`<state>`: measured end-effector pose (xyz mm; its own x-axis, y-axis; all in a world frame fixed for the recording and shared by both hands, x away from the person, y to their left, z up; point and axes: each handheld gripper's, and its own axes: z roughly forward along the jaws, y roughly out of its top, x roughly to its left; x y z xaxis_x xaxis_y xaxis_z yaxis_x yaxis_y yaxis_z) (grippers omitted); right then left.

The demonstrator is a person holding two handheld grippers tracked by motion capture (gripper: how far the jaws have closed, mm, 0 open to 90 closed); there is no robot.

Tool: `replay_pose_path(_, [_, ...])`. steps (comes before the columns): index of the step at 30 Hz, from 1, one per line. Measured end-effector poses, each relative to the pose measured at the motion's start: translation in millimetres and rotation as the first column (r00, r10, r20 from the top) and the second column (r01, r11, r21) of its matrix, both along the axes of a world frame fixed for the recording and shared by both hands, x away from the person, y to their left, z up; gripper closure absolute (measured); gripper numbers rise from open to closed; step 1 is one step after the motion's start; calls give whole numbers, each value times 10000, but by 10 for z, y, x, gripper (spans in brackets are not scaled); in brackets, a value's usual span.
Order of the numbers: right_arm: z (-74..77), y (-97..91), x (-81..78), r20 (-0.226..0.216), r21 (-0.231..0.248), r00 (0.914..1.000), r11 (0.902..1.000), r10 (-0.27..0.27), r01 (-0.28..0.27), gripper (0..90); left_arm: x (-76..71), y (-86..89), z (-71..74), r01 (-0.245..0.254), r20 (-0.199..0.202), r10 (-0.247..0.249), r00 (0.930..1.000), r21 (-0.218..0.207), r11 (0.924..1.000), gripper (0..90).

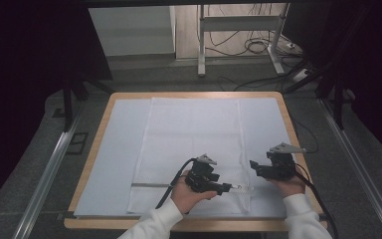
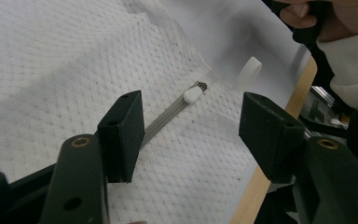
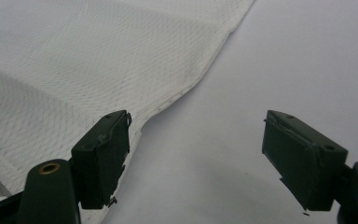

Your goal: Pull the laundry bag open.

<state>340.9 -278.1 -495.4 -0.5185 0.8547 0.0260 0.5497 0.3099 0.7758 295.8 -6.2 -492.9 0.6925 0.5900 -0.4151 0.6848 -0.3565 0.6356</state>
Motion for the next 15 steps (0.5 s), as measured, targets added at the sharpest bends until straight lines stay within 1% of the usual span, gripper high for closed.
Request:
replay_pose_path(3, [-1, -13, 1, 34, 38, 10000, 10000, -13, 13, 223, 27, -32, -16, 43, -71, -43, 10000, 60, 10000, 418])
replay_pose_path(5, [-3, -15, 0, 15, 6, 10000, 10000, -40, 39, 223, 45, -45, -22, 73, -172, -73, 9998, 28, 10000, 422])
replay_pose_path(8, [-4, -13, -1, 21, -64, 10000, 10000, -32, 32, 224, 65, -62, -25, 116, -303, -120, 9995, -130, 9998, 425])
replay_pose_path(10, [-5, -11, -1, 12, -90, 10000, 10000, -28, 28, 224, 76, -65, -27, 277, -404, -290, 9988, -308, 9991, 430])
replay_pose_path(11, [-5, -9, -2, 15, -116, 10000, 9999, -37, 37, 224, 76, -75, -28, 230, -423, -246, 9988, -368, 9991, 430])
replay_pose_path(15, [-5, -2, -5, 53, -173, 10000, 9998, -33, 34, 224, 82, -129, -42, 274, -492, -287, 9984, -276, 9992, 433])
